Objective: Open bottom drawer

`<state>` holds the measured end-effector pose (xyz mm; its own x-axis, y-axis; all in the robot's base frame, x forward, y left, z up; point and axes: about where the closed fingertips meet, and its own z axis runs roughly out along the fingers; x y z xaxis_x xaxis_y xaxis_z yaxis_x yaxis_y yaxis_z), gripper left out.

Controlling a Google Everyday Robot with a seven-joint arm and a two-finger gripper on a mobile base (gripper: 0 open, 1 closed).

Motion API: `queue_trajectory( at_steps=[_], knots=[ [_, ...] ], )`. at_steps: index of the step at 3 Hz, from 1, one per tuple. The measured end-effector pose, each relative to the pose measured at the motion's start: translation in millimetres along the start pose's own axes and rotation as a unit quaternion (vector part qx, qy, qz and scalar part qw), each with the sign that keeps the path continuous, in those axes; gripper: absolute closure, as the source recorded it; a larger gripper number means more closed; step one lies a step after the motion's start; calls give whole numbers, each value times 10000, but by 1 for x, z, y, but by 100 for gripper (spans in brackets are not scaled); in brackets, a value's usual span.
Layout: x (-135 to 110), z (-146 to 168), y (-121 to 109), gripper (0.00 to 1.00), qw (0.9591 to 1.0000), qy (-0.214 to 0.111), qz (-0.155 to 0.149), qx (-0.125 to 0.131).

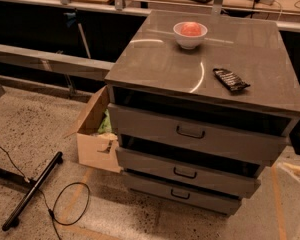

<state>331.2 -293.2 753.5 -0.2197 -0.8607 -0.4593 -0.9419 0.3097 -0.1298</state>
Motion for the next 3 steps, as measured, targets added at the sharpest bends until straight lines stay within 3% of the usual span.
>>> queue_trajectory(
  at_steps=[1, 3],
  knots=[
    [28, 56, 27, 0, 9998, -167, 18, 47],
    [78, 171, 76, 0, 9998, -192, -82, 2]
  ],
)
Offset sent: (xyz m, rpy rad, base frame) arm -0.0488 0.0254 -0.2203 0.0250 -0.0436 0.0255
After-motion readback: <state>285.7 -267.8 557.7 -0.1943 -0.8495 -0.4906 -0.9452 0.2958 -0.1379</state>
